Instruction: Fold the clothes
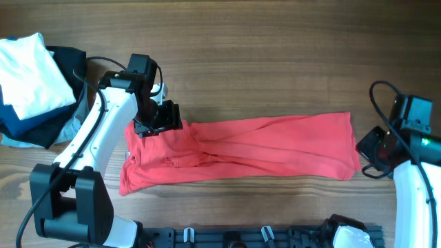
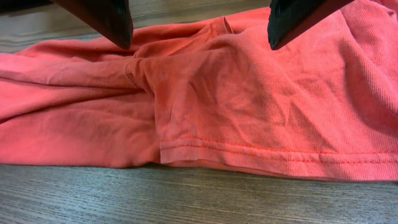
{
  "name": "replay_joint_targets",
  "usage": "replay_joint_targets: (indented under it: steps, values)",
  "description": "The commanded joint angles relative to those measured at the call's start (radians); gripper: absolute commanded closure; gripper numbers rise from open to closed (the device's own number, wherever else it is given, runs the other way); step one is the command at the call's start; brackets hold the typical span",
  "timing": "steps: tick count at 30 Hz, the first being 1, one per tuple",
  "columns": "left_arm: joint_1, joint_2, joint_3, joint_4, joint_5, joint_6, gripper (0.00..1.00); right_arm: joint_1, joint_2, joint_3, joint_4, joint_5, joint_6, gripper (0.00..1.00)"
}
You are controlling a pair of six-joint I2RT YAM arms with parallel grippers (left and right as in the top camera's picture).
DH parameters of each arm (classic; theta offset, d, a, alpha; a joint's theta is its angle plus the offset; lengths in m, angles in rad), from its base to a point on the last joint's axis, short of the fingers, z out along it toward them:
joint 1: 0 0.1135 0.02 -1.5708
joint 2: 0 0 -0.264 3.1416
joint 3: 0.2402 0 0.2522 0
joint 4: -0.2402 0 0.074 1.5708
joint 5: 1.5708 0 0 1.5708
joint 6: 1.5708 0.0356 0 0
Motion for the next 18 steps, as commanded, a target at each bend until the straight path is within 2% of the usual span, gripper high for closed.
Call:
replay_joint_targets:
  steps: [1, 3, 6, 11, 18]
  values:
    - [-0.003, 0.009, -0.008, 0.0, -0.013, 0.023, 0.3, -0.003, 0.027, -0.002, 0.029, 0.018, 0.021, 0.74]
    - [-0.003, 0.009, -0.008, -0.001, -0.013, 0.023, 0.3, -0.003, 0.079, -0.028, 0.063, -0.007, 0.022, 0.61]
    - [-0.003, 0.009, -0.008, -0.008, -0.013, 0.023, 0.3, -0.003, 0.203, -0.069, 0.076, -0.031, 0.101, 0.6]
    - [-0.003, 0.009, -0.008, -0.011, -0.013, 0.024, 0.3, -0.003, 0.352, -0.129, 0.105, -0.054, 0.129, 0.57]
    - [-0.003, 0.009, -0.008, -0.012, -0.013, 0.023, 0.3, -0.003, 0.372, -0.24, 0.215, -0.077, 0.123, 0.56]
